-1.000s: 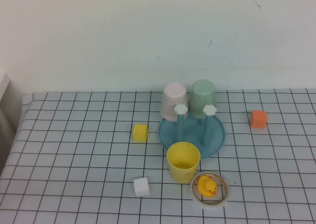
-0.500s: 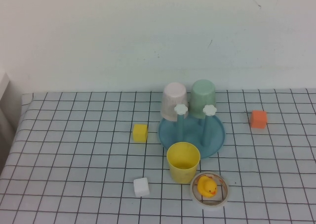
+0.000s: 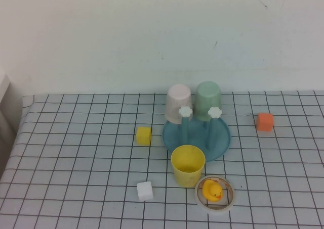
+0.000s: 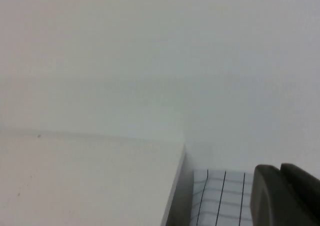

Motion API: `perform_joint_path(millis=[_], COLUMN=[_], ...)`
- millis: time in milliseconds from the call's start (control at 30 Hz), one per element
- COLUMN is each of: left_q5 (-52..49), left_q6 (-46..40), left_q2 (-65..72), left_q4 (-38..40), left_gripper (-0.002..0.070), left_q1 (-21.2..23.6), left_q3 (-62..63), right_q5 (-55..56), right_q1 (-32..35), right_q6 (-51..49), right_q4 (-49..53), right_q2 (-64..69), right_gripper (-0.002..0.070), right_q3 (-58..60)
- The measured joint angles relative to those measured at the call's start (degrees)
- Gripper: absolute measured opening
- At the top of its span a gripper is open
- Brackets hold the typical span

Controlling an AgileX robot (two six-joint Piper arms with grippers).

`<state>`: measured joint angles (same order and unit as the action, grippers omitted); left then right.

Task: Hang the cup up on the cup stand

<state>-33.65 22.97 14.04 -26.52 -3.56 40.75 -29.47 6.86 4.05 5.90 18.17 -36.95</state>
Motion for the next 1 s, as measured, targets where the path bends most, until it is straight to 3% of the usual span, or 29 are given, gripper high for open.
perform_joint_path(millis=[300, 500, 633, 833, 1000], left_q5=[-6.68, -11.67, -14.13, -15.23, -12.58], left_q6=[-0.28, -3.85, -9.28, -18.56, -20.55], left_q2=[0.95, 2.63, 4.18, 5.04, 5.16], left_q4=[6.9, 20.86, 26.94, 27.68, 28.33], left_gripper=[-0.0001, -0.0001, -0.0001, -0.0001, -0.0001], left_q1=[0.0, 0.0, 0.0, 0.0, 0.0], left_q3=[-1.76, -5.5, -8.14, -10.76, -13.85], right_q5=[-22.49, -23.37, -18.38, -7.65, -3.82], right_q1=[0.0, -2.5, -8.25, -21.62, -29.79], right_q6=[31.98, 46.15, 48.14, 46.18, 43.34], right_q4=[-26.01, -40.74, -42.94, -43.4, -43.47], right_q2=[24.0, 35.83, 41.68, 53.2, 65.94], right_gripper=[-0.0001, -0.0001, -0.0001, -0.0001, 0.0034], right_q3=[-3.9, -4.03, -4.03, -4.76, -11.24])
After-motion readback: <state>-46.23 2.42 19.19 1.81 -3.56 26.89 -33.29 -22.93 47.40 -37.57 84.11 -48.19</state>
